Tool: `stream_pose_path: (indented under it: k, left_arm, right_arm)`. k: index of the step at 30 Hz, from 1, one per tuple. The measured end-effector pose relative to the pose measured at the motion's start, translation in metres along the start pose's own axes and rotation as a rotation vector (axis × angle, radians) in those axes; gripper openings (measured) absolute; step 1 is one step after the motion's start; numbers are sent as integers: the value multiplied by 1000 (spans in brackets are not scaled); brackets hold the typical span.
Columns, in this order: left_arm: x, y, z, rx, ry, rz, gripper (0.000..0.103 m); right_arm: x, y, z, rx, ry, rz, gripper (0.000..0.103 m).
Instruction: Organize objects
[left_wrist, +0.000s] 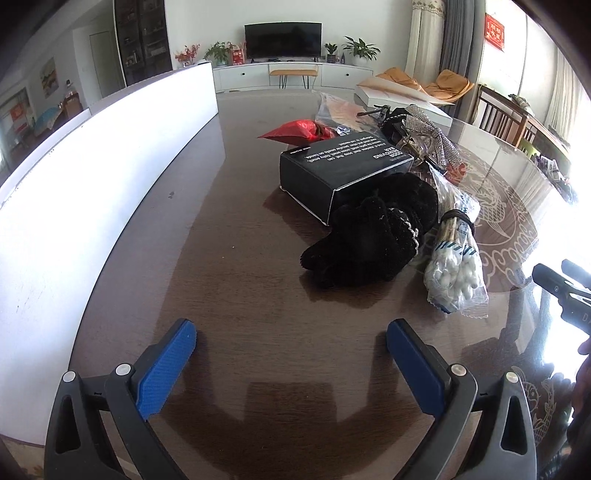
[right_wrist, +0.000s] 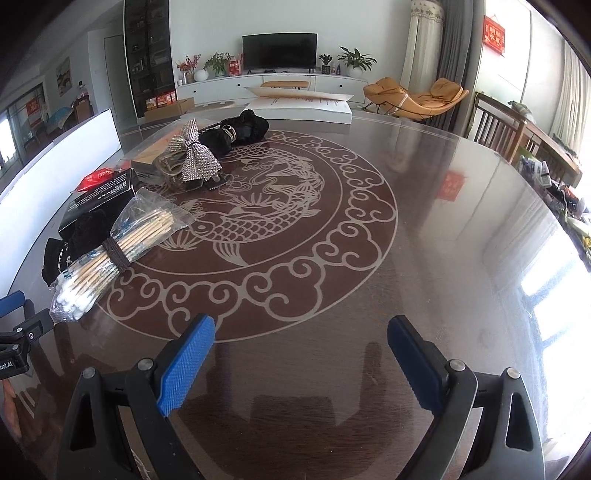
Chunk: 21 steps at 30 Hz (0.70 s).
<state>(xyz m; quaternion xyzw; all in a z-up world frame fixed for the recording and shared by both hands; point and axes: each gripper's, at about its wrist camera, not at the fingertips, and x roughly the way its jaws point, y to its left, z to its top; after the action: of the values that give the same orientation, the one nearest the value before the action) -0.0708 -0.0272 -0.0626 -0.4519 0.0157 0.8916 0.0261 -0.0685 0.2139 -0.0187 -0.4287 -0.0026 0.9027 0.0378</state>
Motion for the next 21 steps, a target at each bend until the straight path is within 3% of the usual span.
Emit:
stream_pose_path:
  k: [21]
  left_arm:
    - [0, 0, 0, 0, 0, 0, 103]
  right_arm:
    - [10, 7, 0, -24, 37, -3, 95]
